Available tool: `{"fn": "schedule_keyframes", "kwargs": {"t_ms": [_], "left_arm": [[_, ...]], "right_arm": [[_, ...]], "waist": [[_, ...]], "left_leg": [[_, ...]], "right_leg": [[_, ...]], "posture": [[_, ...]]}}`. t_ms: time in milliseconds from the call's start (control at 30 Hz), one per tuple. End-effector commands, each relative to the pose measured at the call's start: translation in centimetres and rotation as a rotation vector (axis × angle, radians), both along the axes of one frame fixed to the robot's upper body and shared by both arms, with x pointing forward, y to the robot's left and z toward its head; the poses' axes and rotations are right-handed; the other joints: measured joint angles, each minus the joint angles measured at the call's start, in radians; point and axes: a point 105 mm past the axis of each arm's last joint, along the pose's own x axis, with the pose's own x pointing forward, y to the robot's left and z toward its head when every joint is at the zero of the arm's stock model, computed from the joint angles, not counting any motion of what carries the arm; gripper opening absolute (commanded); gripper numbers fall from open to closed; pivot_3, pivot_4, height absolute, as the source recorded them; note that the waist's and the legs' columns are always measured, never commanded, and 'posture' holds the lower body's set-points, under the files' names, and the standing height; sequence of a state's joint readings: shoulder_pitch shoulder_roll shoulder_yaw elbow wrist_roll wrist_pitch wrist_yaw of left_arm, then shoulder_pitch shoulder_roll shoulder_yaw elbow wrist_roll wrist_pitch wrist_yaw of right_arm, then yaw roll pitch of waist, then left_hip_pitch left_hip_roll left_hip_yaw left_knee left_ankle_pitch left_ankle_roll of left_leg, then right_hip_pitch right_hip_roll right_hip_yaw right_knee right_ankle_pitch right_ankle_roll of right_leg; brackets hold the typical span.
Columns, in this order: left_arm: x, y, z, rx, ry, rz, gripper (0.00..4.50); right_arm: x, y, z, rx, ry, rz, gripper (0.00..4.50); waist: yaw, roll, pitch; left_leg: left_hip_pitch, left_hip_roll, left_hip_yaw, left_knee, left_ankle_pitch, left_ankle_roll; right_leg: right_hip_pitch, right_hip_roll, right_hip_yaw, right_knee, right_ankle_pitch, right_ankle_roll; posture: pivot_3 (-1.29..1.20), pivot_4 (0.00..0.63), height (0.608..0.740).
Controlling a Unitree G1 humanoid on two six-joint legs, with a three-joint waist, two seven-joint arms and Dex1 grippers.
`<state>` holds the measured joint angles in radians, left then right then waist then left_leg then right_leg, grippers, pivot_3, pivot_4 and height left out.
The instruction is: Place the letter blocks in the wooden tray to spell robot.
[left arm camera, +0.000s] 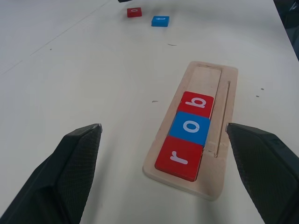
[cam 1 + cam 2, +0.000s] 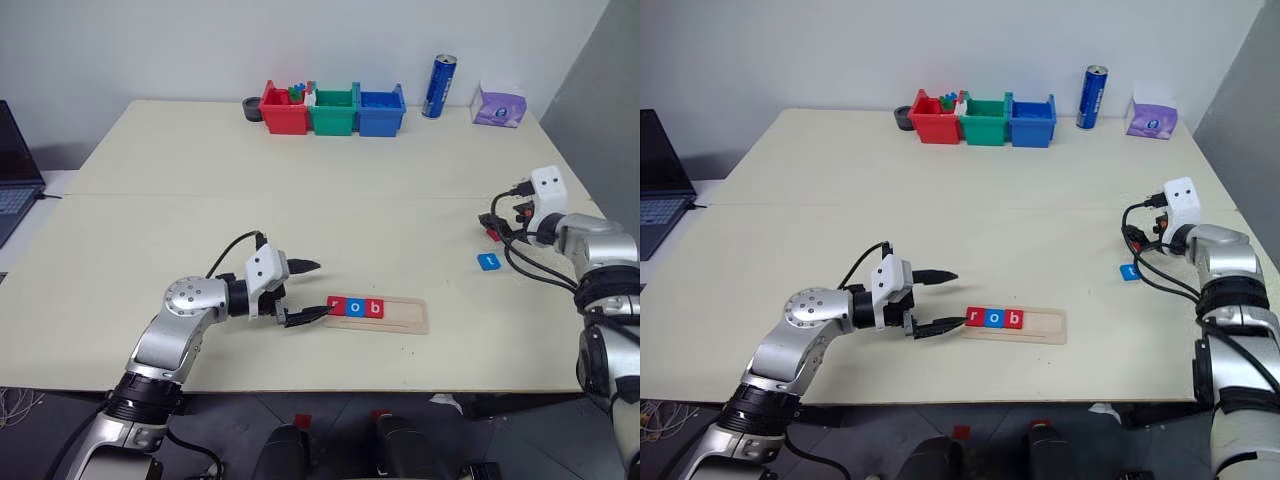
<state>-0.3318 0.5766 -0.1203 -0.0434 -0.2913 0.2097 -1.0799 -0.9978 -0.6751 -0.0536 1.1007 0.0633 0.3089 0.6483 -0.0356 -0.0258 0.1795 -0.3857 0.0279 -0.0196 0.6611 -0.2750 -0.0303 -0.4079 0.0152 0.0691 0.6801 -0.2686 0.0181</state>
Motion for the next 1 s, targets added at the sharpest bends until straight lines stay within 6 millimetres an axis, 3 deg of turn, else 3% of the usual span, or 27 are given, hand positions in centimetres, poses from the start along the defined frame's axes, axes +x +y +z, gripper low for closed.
{"fn": "schedule_keyframes", "kwargs": {"t_ms": [33, 233, 567, 833, 933, 1000], "left_arm": [[-0.2, 0.2, 1.2, -0.001, -0.048, -0.005, 4.50], [-0.3, 0.3, 1.2, 0.015, -0.051, -0.010, 4.50], [-0.4, 0.7, 1.3, 0.035, -0.053, -0.017, 4.50], [-0.6, 0.7, 1.5, 0.047, -0.056, -0.024, 4.50], [-0.6, 0.8, 1.5, 0.051, -0.055, -0.024, 4.50], [-0.6, 0.8, 1.5, 0.051, -0.055, -0.024, 4.50]], "right_arm": [[-0.2, -0.9, -0.5, -0.023, 0.019, -0.023, 4.46], [-0.9, -1.7, -2.5, -0.025, 0.082, -0.065, 4.46], [-0.6, -1.5, -3.7, 0.072, 0.069, -0.184, 4.46], [-0.4, -0.1, -4.7, 0.128, 0.079, -0.176, 4.46], [-0.2, 0.3, -4.7, 0.133, 0.075, -0.163, 3.88], [-0.2, 0.8, -4.8, 0.118, 0.079, -0.136, 3.19]], "waist": [[0.000, 0.000, 0.000], [-0.001, 0.001, 0.000], [-0.009, 0.001, 0.000], [-0.021, 0.000, 0.000], [-0.022, 0.000, 0.000], [-0.022, 0.000, 0.000]], "left_leg": [[0.000, 0.000, 0.000, 0.000, 0.000, 0.000], [0.001, 0.000, 0.000, 0.000, 0.000, 0.000], [0.002, 0.000, 0.000, 0.001, 0.000, 0.000], [0.002, 0.000, 0.000, 0.002, 0.000, 0.000], [0.002, 0.000, 0.000, 0.001, 0.000, 0.000], [0.002, 0.000, 0.000, 0.001, 0.000, 0.000]], "right_leg": [[0.000, 0.000, 0.000, 0.000, 0.000, 0.000], [0.000, 0.000, 0.000, 0.001, 0.000, 0.000], [0.002, 0.000, 0.001, 0.001, 0.000, 0.000], [0.003, 0.000, 0.001, 0.001, 0.000, 0.001], [0.003, 0.000, 0.002, 0.001, 0.000, 0.001], [0.003, 0.001, 0.001, 0.001, 0.000, 0.001]], "posture": [[0.00, 0.150, 0.740], [0.00, 0.150, 0.740], [0.00, 0.150, 0.740], [0.00, 0.150, 0.740], [0.00, 0.150, 0.740], [0.00, 0.150, 0.740]]}}
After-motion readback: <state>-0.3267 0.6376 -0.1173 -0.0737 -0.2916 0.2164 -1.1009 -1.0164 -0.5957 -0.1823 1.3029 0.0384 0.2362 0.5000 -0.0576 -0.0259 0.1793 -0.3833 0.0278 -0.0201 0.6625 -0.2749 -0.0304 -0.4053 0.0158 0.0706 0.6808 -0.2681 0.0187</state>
